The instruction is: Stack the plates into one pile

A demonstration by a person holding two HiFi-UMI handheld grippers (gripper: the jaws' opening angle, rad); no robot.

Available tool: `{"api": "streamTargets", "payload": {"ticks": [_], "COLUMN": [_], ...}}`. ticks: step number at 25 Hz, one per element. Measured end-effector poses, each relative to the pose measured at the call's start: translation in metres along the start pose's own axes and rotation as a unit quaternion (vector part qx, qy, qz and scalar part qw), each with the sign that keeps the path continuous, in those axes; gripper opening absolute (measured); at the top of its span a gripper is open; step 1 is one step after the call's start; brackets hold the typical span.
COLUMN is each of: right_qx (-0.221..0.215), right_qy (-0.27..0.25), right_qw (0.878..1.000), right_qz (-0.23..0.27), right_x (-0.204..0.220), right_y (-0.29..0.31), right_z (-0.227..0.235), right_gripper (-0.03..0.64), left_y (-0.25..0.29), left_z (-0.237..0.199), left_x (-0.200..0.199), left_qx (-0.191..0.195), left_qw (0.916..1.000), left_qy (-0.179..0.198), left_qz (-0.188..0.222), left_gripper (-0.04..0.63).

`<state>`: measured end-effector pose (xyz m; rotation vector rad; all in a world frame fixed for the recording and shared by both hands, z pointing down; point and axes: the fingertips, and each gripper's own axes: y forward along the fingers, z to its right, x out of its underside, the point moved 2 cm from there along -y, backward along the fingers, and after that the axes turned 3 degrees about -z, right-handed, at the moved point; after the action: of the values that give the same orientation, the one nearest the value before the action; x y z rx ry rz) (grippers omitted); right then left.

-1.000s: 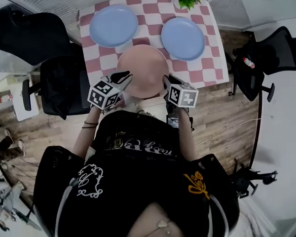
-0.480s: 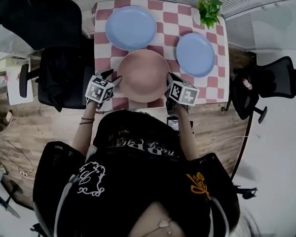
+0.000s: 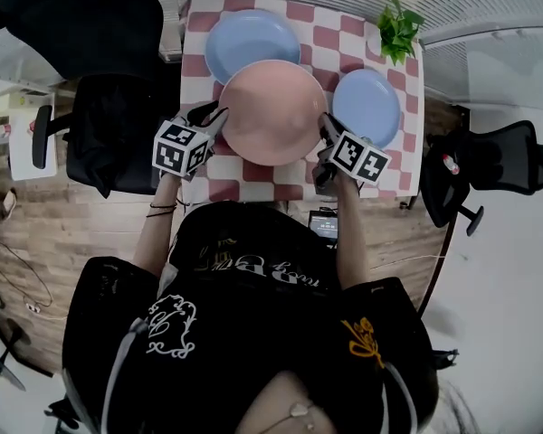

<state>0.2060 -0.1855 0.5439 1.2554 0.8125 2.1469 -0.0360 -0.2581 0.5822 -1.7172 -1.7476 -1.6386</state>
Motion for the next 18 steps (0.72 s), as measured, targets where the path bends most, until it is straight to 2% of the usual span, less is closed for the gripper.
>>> {"api": "streamTargets", "payload": {"ticks": [4,8,10,13,18], "right_qx": [-0.024,-0.012,-0.005,-0.003,0.012], "right_qy": [0.061,0.144,0.186,0.244,0.277], "right_qw": [0.998,0.99,0.982,0.97,0.961], "right_qz": [0.008,-0.009,-0.018,-0.015,0.003], "right_x": [-0.019,-0.021,-0.016,-0.011,-0.015], "right_y": [0.032,0.076,0.092,0.104,0.116], "right_z": [-0.011,-0.009,-0.005,-0.004,-0.009], "right_gripper": [0.025,0.025,0.025,0.026,0.026], "left_y": [-0.006,-0.024,-0.033,-0.048,-0.067], "left_z": [-0.033,-0.065,-0.074,-0.081,-0.081], "left_x": [-0.048,-0.075,-0.073,-0.056,-0.019], "left_qx": [-0.041,-0.099,-0.115,-0.123,-0.124], "left_qw": [0.9979,0.9919,0.9903,0.9901,0.9905], "left_qy": [0.011,0.026,0.027,0.01,-0.027], "left_qz": [0.05,0.074,0.073,0.068,0.054], "left_gripper": [0.11,0.11,0.11,0.11,0.11]}}
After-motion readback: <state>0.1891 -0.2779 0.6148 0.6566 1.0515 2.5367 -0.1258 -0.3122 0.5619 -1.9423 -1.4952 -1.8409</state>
